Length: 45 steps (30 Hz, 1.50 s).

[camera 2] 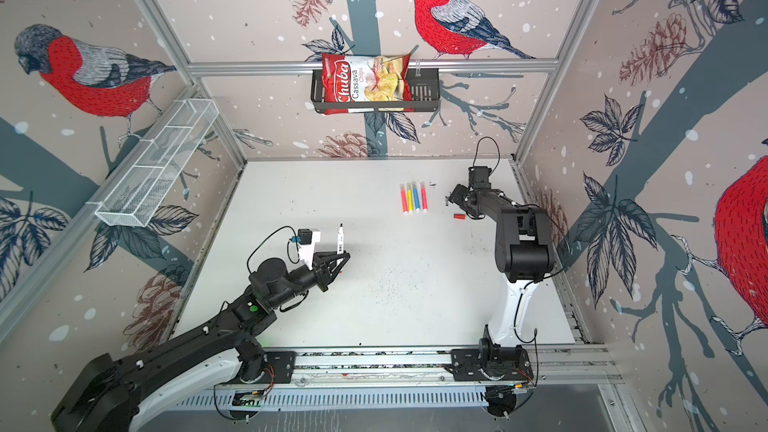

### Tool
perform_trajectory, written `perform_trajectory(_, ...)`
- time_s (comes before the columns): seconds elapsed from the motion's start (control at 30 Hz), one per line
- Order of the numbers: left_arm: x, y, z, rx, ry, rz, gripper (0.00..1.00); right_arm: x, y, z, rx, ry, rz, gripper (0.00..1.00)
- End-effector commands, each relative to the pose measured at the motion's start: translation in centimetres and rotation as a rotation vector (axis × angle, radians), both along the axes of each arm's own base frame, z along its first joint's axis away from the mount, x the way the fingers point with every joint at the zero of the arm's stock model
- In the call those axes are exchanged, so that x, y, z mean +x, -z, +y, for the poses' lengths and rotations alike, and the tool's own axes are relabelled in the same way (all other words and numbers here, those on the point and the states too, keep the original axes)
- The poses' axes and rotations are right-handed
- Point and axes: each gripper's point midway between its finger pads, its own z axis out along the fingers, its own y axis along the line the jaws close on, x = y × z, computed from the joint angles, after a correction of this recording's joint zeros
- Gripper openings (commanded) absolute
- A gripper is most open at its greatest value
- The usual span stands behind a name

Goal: Insert the pens into the pen caps
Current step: 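Lower the open right gripper over the red cap beside the highlighters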

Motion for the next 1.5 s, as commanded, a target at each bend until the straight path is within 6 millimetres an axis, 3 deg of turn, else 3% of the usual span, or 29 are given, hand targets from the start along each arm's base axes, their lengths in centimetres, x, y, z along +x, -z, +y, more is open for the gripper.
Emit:
perform_trajectory(0.0, 0.1, -0.3, 0.3, 0.003, -0.013, -0.019, 0.00, -0.4, 0.8, 0.3, -0.038, -0.029, 0.058, 0.73)
perform_trajectory(0.33, 0.1, 0.2, 0.9, 0.006, -0.027, -0.016, 0.00, -3.1, 3.1, 3.5, -0.047, -0.096, 0.105, 0.70)
perform_trajectory(0.5, 0.0, 0.4, 1.0, 0.006, -0.030, -0.013, 0.00, -5.2, 3.2, 2.8, -0.089, -0.067, 0.100, 0.70)
perform_trajectory(0.67, -0.1, 0.5, 1.1, 0.002, -0.031, -0.012, 0.00, -6.3, 3.1, 1.0, -0.119, -0.035, 0.102, 0.70)
perform_trajectory(0.8, -0.1, 0.5, 1.1, -0.001, -0.031, -0.013, 0.00, -7.2, 3.0, 0.8, -0.118, -0.039, 0.103, 0.70)
perform_trajectory(1.17, -0.1, 0.3, 1.2, -0.002, -0.031, -0.015, 0.00, -8.2, 2.6, 4.7, -0.061, -0.146, 0.071, 0.69)
perform_trajectory(1.47, -0.2, 0.4, 1.5, -0.005, -0.042, -0.017, 0.00, -10.7, 2.3, 7.3, -0.036, -0.185, 0.071, 0.69)
